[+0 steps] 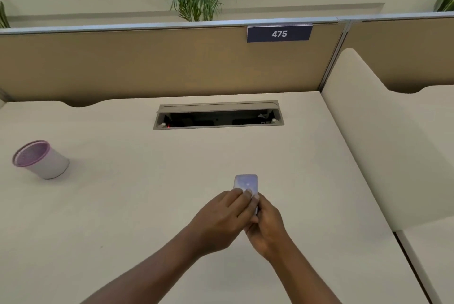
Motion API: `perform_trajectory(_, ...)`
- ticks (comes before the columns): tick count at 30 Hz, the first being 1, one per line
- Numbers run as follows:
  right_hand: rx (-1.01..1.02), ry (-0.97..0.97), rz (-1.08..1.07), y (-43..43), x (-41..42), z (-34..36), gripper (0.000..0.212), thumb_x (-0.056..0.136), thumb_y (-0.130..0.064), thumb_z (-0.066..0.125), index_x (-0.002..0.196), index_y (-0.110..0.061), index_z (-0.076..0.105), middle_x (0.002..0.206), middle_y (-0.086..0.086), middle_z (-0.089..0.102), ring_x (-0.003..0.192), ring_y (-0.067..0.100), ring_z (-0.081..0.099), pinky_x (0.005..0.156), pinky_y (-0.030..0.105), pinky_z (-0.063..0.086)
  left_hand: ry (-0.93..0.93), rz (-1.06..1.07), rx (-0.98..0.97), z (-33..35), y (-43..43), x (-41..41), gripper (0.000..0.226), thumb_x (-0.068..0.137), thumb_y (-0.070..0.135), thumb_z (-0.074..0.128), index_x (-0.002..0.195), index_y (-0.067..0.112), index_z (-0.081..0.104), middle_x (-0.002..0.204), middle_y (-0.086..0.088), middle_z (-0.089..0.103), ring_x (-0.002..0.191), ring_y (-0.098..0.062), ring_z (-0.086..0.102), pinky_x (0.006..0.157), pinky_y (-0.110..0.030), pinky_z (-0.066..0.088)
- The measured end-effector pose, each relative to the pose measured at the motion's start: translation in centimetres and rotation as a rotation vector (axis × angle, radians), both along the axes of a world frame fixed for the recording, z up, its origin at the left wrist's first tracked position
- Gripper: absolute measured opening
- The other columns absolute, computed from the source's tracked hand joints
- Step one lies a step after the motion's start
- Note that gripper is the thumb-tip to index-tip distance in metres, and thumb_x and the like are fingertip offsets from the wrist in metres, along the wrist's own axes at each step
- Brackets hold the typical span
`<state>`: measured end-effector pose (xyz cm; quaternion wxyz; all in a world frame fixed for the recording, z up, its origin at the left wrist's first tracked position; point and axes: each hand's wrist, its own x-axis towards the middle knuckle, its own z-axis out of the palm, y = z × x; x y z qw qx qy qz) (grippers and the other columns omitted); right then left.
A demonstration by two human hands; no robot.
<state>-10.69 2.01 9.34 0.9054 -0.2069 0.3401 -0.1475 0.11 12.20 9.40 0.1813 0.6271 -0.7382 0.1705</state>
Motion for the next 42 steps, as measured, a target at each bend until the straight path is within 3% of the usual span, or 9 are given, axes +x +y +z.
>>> perform_trajectory(10, -0.033, -0.022, 0.05, 2.4, 0.5, 2.3, 0.037, 0.101, -0.021, 0.05, 0.081, -0.004, 0.075, 0.073, 0.011, 0.068, 0.067, 0.021, 0.069, 0.058, 0.03, 0.06, -0.005, -0.006, -0.02, 3.1, 4.4, 0.5, 0.031, 0.1, 0.016, 0.062, 0.127, 0.001, 0.065, 0.116, -0.017, 0.07, 0.103, -0.032, 0.065, 0.088, -0.039, 0.055)
perform_trajectory(15, -0.008, -0.077, 0.065, 2.9, 0.4, 3.3, 0.023, 0.082, -0.023, 0.064, 0.082, -0.005, 0.08, 0.077, 0.011, 0.071, 0.07, 0.02, 0.071, 0.064, 0.028, 0.062, -0.028, 0.0, -0.004, 4.5, 5.3, 0.7, 0.034, 0.105, 0.007, 0.041, 0.121, 0.002, 0.07, 0.112, -0.019, 0.072, 0.097, -0.034, 0.067, 0.074, -0.038, 0.058)
perform_trajectory(18, -0.014, -0.078, 0.058, 3.2, 0.0, 3.4, 0.025, 0.087, -0.022, 0.061, 0.084, -0.005, 0.079, 0.078, 0.012, 0.07, 0.069, 0.02, 0.07, 0.06, 0.027, 0.061, -0.011, -0.006, -0.003, 5.3, 5.2, 0.3, 0.03, 0.103, 0.008, 0.046, 0.119, 0.003, 0.071, 0.112, -0.019, 0.071, 0.097, -0.035, 0.067, 0.075, -0.04, 0.058)
perform_trajectory(20, -0.052, -0.054, 0.07, 3.3, -0.3, 3.4, 0.026, 0.094, -0.022, 0.057, 0.089, -0.006, 0.078, 0.078, 0.013, 0.068, 0.065, 0.02, 0.067, 0.052, 0.026, 0.056, 0.092, 0.028, 0.007, 5.5, 5.1, -0.1, 0.03, 0.102, 0.023, 0.057, 0.123, 0.006, 0.069, 0.12, -0.019, 0.069, 0.107, -0.034, 0.066, 0.084, -0.041, 0.057)
perform_trajectory(23, -0.112, -0.018, 0.101, 3.4, -0.9, 3.4, 0.028, 0.099, -0.022, 0.055, 0.104, -0.006, 0.077, 0.08, 0.013, 0.067, 0.065, 0.022, 0.065, 0.052, 0.03, 0.055, 0.408, 0.169, 0.128, 5.8, 4.9, -0.3, 0.072, 0.092, 0.055, 0.065, 0.146, 0.011, 0.048, 0.153, -0.014, 0.045, 0.142, -0.025, 0.043, 0.112, -0.034, 0.042)
perform_trajectory(25, -0.124, -0.001, 0.103, 3.4, -1.1, 3.2, 0.029, 0.1, -0.021, 0.055, 0.113, 0.0, 0.071, 0.085, 0.016, 0.064, 0.07, 0.026, 0.064, 0.061, 0.034, 0.059, 0.586, 0.208, 0.193, 6.1, 4.8, -0.1, 0.09, 0.084, 0.06, 0.071, 0.152, 0.015, 0.035, 0.161, -0.005, 0.034, 0.15, -0.016, 0.031, 0.119, -0.032, 0.035)
perform_trajectory(30, -0.112, 0.011, 0.102, 3.4, -1.7, 3.4, 0.023, 0.099, -0.016, 0.056, 0.108, 0.001, 0.067, 0.091, 0.019, 0.056, 0.072, 0.028, 0.061, 0.063, 0.035, 0.059, 0.724, 0.158, 0.186, 6.3, 4.3, -0.2, 0.098, 0.077, 0.056, 0.079, 0.153, 0.02, 0.029, 0.149, 0.006, 0.041, 0.142, -0.013, 0.037, 0.113, -0.033, 0.04)
perform_trajectory(37, -0.094, 0.0, 0.096, 3.3, -2.5, 3.5, 0.026, 0.1, -0.021, 0.056, 0.112, -0.001, 0.068, 0.094, 0.02, 0.058, 0.076, 0.029, 0.061, 0.063, 0.037, 0.061, 0.707, 0.136, 0.156, 5.9, 4.3, -0.8, 0.1, 0.077, 0.058, 0.08, 0.154, 0.021, 0.029, 0.148, 0.005, 0.04, 0.142, -0.017, 0.037, 0.112, -0.035, 0.042)
perform_trajectory(42, -0.102, 0.015, 0.064, 3.1, -3.0, 3.1, 0.029, 0.104, -0.02, 0.05, 0.114, -0.001, 0.07, 0.089, 0.019, 0.071, 0.075, 0.027, 0.069, 0.06, 0.035, 0.061, 0.944, 0.141, 0.069, 6.4, 4.2, -1.5, 0.078, 0.08, 0.043, 0.082, 0.145, 0.02, 0.046, 0.139, 0.001, 0.051, 0.133, -0.024, 0.05, 0.106, -0.035, 0.047)
